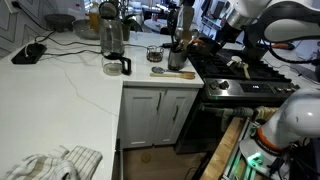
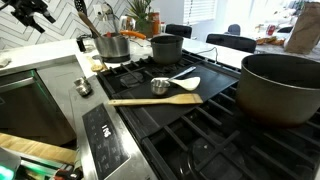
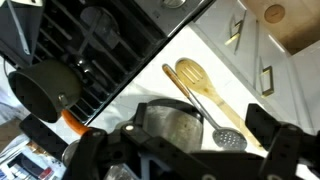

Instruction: Take a wooden spoon from the utensil holder and put it on the countertop

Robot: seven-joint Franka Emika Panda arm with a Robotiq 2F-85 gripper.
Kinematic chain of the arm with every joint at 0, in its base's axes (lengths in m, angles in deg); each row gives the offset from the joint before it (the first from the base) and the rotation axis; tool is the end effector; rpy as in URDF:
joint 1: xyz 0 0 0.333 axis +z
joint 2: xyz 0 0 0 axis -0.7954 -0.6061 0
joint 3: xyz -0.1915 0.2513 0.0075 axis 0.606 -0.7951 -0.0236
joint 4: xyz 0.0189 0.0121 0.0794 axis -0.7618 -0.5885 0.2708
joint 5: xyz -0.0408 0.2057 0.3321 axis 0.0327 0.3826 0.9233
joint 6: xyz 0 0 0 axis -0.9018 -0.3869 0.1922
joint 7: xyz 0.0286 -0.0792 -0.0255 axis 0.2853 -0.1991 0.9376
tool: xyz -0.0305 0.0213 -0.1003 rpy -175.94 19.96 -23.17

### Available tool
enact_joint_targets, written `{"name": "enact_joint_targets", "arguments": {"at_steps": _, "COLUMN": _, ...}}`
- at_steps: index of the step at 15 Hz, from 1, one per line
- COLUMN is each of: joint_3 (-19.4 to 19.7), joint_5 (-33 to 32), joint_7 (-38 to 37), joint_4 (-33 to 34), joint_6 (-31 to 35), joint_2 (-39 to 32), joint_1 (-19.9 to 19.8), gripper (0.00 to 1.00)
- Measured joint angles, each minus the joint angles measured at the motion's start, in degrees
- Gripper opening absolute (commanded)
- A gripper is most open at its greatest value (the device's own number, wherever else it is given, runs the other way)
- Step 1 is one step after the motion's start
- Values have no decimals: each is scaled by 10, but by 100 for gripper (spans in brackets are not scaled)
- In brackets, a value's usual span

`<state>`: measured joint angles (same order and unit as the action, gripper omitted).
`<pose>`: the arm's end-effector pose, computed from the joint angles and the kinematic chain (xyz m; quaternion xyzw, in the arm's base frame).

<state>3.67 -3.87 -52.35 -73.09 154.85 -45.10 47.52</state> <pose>0.3505 0.0355 0.5427 0.9659 0.0302 0.1504 0.2086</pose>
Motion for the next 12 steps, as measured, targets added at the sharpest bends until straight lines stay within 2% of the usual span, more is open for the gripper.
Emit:
{"name": "enact_joint_targets", "arguments": {"at_steps": 6, "joint_3": -20, "joint_5": -91, "joint_7": -64, "joint_4": 99, "joint_6": 0, "joint_2": -108, "joint_1": -28, "gripper": 100}}
{"name": "enact_joint_targets", "arguments": {"at_steps": 11, "joint_3": -21, "joint_5": -113, "joint_7": -91, "joint_4": 185, "joint_6": 2, "joint_2": -188, "joint_1": -27, "gripper": 100}}
{"name": "enact_joint_targets", "arguments": {"at_steps": 12, "joint_3": -18, "joint_5": -113, "joint_7": -94, "joint_4": 199, "joint_6": 5, "joint_2": -202, "joint_1": -26, "gripper": 97}}
